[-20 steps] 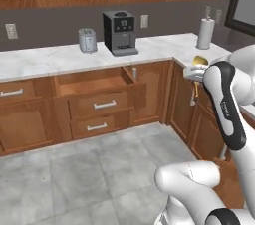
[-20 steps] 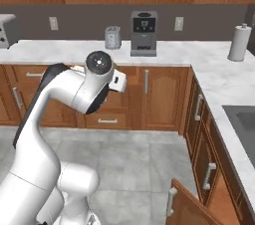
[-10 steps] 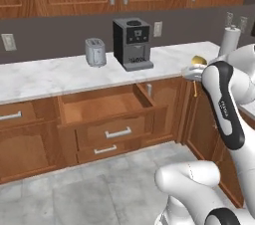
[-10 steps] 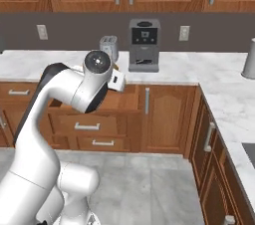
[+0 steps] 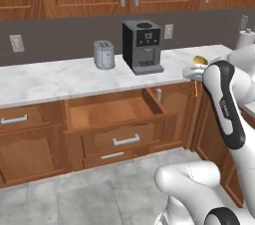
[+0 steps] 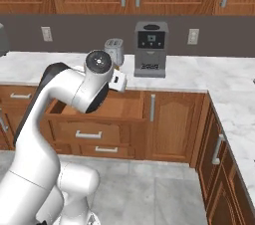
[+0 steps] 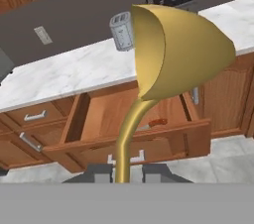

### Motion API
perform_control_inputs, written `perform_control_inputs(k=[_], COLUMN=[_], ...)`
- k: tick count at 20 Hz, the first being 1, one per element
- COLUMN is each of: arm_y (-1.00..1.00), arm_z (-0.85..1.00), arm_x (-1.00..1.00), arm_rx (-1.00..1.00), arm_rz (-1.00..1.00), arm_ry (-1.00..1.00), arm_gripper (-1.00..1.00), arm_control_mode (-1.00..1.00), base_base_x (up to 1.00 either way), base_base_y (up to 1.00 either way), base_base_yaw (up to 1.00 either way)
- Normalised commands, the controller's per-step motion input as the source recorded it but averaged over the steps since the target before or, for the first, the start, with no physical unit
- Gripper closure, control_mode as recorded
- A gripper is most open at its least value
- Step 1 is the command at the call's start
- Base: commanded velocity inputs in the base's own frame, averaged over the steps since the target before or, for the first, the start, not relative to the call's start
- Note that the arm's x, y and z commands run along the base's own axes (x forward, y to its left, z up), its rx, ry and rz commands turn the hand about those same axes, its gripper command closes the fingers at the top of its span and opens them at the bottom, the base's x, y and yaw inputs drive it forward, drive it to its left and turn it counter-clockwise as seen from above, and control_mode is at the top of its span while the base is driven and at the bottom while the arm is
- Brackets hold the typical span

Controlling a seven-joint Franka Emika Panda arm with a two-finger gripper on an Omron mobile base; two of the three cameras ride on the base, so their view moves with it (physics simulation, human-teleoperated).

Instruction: Pick up the metallic utensils from the counter and place them in the open drawer. Make sure not to pick up any wooden utensils.

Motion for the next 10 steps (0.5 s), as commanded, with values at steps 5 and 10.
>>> perform_control_inputs(k=[5, 10], arm_y=[0.0, 0.0], arm_z=[0.0, 0.0], arm_x=[0.0, 0.0], arm_rx=[0.0, 0.0], arm_rz=[0.0, 0.0], arm_ry=[0.0, 0.0], arm_gripper=[1.0, 1.0], arm_control_mode=[1.0, 1.0], base_base_x=[0.33, 0.64], base_base_y=[0.22, 0.19], base_base_yaw=[0.13, 0.1])
